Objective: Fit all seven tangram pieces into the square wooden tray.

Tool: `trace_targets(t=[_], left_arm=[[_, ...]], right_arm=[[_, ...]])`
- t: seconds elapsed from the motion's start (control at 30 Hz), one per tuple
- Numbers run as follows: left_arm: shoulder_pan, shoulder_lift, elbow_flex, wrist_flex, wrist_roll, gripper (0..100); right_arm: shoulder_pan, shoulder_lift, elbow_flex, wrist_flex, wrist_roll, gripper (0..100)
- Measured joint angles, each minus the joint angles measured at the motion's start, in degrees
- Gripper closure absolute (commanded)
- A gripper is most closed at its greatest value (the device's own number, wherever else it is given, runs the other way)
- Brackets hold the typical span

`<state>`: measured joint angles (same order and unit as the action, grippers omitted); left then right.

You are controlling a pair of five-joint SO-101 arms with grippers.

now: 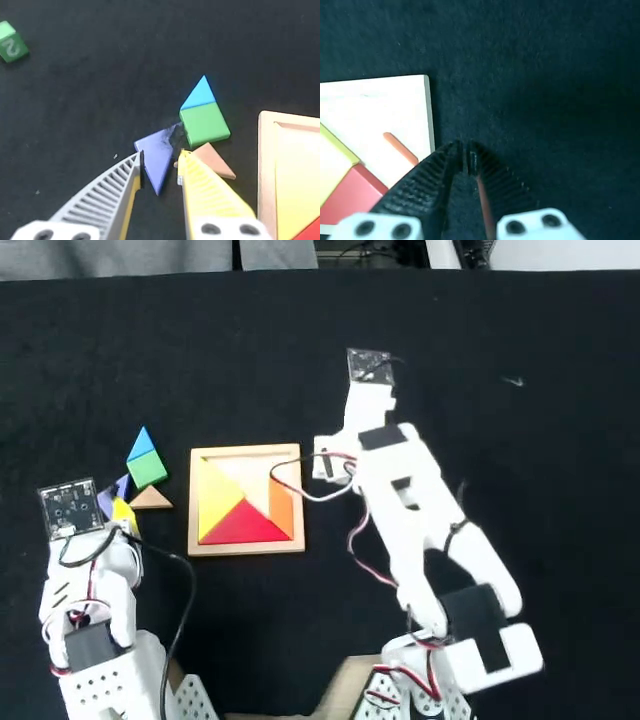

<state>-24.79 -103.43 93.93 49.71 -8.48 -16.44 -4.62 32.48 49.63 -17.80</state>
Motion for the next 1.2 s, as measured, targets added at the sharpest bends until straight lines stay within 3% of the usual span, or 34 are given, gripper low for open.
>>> trace_targets(t=[0.37, 0.6, 0.7, 0.87, 0.97, 1.2], left_arm=[[0.4, 7.1, -20.7, 9.1, -0.1, 87], [4.2, 30.3, -29.5, 7.7, 1.5, 87], [5.5, 40.6, -30.3, 3.3, 5.7, 85], [6.1, 54.8, -37.0, 0.8, 13.7, 74], [6.0, 62.9, -41.6, 0.6, 17.7, 75], [6.0, 82.2, -50.7, 0.6, 17.9, 75]], right_arm=[[1.4, -1.2, 2.4, -3.0, 0.0, 97.7], [2.5, -1.2, 2.4, -3.2, 0.0, 97.7], [2.5, -1.2, 2.4, -3.2, 0.0, 97.7], [2.5, -1.2, 2.4, -3.2, 0.0, 97.7], [2.5, -1.2, 2.4, -3.2, 0.0, 97.7], [2.5, -1.2, 2.4, -3.2, 0.0, 97.7]])
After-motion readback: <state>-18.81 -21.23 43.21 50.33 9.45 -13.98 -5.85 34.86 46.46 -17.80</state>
